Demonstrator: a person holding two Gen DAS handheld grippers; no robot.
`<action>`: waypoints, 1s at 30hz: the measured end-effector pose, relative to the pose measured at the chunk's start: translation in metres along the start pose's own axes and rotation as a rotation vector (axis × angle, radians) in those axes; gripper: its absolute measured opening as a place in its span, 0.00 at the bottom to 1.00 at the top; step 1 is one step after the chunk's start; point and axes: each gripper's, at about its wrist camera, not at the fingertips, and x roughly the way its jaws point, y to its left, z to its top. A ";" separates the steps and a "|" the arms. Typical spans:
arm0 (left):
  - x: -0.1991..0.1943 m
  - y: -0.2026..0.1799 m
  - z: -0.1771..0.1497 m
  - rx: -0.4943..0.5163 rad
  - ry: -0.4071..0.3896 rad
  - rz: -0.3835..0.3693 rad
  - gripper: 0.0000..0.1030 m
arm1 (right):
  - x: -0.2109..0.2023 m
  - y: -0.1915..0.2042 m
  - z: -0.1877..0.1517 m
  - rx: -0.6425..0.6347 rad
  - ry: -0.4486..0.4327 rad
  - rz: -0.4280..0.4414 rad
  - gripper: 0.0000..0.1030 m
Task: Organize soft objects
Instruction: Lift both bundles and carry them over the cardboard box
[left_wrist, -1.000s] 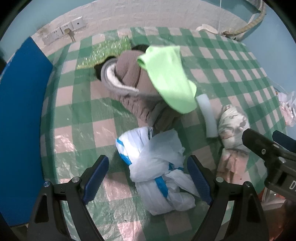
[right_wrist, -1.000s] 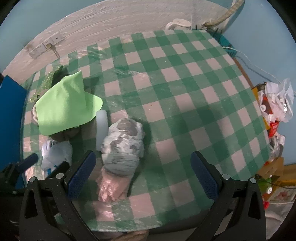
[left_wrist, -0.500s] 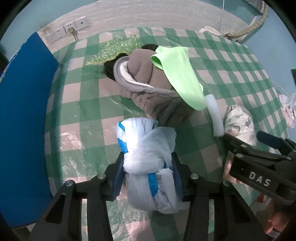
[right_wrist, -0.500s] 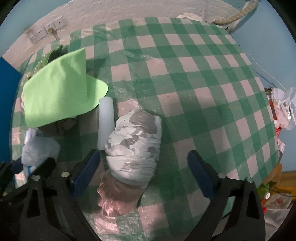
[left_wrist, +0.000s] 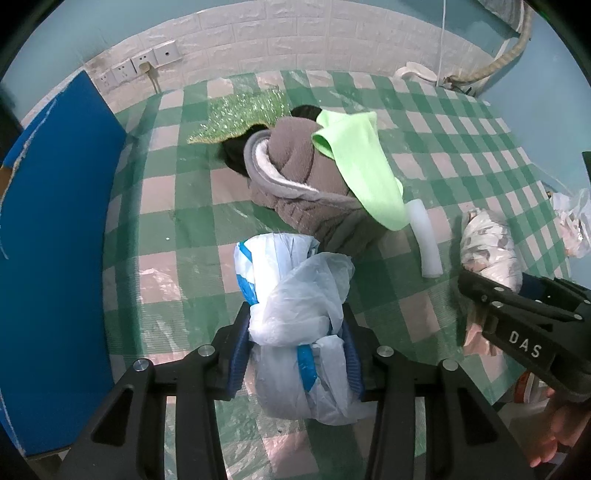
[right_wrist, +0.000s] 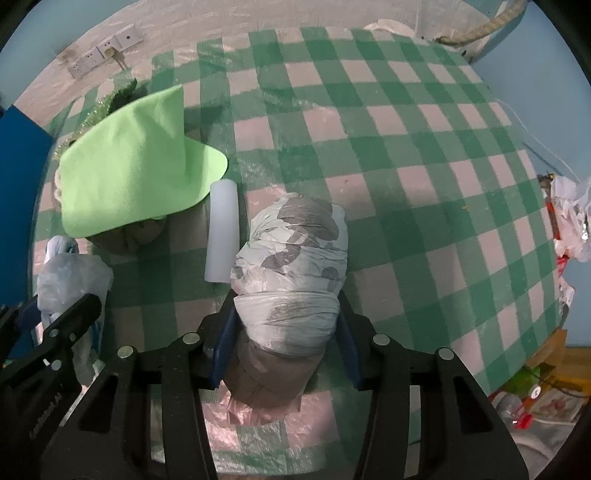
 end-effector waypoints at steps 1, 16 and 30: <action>-0.003 0.002 0.000 -0.001 -0.006 -0.001 0.43 | -0.004 0.001 -0.001 -0.003 -0.007 -0.005 0.46; -0.044 0.020 0.004 -0.013 -0.084 0.019 0.43 | -0.052 0.016 -0.005 -0.069 -0.109 0.021 0.46; -0.082 0.041 0.005 -0.021 -0.150 0.069 0.43 | -0.081 0.045 0.011 -0.143 -0.168 0.067 0.46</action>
